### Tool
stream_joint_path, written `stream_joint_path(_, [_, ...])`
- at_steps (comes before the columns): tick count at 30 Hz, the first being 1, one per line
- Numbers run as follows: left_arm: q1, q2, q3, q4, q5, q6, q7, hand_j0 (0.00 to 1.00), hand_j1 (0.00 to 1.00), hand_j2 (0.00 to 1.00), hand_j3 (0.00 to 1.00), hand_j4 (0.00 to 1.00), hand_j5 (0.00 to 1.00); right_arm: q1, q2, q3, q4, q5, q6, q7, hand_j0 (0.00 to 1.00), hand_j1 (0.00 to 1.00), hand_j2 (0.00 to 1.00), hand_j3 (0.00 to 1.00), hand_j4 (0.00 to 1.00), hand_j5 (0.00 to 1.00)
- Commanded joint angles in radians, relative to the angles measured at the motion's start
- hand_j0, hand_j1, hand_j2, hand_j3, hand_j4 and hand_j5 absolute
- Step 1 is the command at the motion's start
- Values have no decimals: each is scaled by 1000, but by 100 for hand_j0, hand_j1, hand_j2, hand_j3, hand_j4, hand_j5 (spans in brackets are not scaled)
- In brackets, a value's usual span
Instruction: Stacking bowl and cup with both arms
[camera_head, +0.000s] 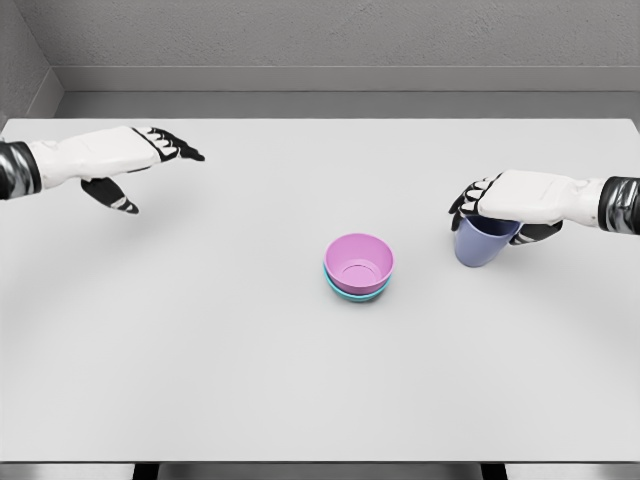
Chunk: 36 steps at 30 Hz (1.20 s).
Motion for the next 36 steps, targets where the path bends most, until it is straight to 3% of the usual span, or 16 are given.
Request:
stream_joint_path(1, [0,1,0,0,7,2,1,100,100,100,100,100,100,-2,-2,0,-1,-8,1,1,63,63,63,63,63,63])
stream_joint_path(6, [2,1,2,0,7,2,1,100,100,100,100,100,100,-8,-3,-8,-3,-8,-1,0,59,59,59,59,59,59])
stream_joint_path(24, [0,2,2,0,5,2,1,100,100,100,100,100,100,-21,-14,-91,-67,-12,-4,0,59,59,59,59,59,59])
stream_joint_path(36, [0,8,2,0,7,2,1,100,100,100,100,100,100,-21,-14,-117,-195,-12,-4,0,59,59,59,59,59,59])
